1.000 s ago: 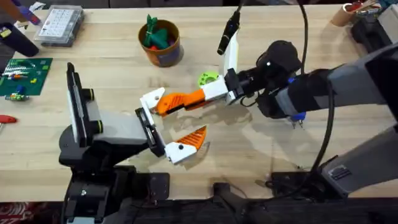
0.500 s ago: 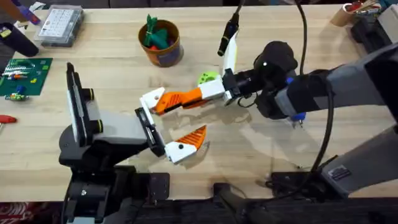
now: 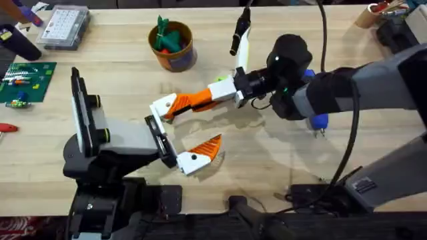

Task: Pick up the gripper from the table and insert it into the empty holder that is missing its gripper. Then pick up a screw, insert it into the mounting hole, and use the screwdriver to tighten it. Finally, clean up the table by picking up the vegetable and placing it into the bucket.

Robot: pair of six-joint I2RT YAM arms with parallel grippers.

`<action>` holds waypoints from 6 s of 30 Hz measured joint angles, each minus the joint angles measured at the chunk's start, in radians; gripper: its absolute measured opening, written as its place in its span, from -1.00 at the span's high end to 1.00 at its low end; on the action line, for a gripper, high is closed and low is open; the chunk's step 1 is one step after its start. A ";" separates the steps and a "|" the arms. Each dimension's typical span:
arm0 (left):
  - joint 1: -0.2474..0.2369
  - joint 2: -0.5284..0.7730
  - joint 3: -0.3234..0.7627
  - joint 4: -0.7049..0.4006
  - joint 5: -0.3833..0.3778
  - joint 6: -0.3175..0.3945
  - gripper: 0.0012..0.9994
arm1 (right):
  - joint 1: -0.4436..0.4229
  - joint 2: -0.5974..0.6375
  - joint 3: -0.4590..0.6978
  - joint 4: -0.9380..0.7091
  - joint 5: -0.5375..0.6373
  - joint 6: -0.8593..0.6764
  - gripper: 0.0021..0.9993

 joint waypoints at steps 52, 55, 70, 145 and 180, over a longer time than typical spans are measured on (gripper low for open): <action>0.006 0.000 0.000 0.000 -0.007 0.011 -0.97 | 0.019 0.021 0.079 -0.101 -0.057 -0.104 0.98; 0.006 0.000 0.001 0.000 -0.009 0.011 -0.97 | 0.019 0.025 0.090 -0.124 -0.067 -0.118 0.98; 0.010 0.000 0.001 0.000 -0.019 -0.002 -0.97 | 0.018 0.078 0.143 -0.159 -0.107 -0.214 0.98; -0.002 0.000 0.001 -0.010 0.058 -0.001 -0.97 | -0.016 0.082 0.171 -0.161 0.005 -0.107 -0.99; -0.002 0.000 0.001 -0.012 0.069 -0.005 -0.97 | -0.164 -0.205 0.964 -2.218 0.925 -1.297 -1.00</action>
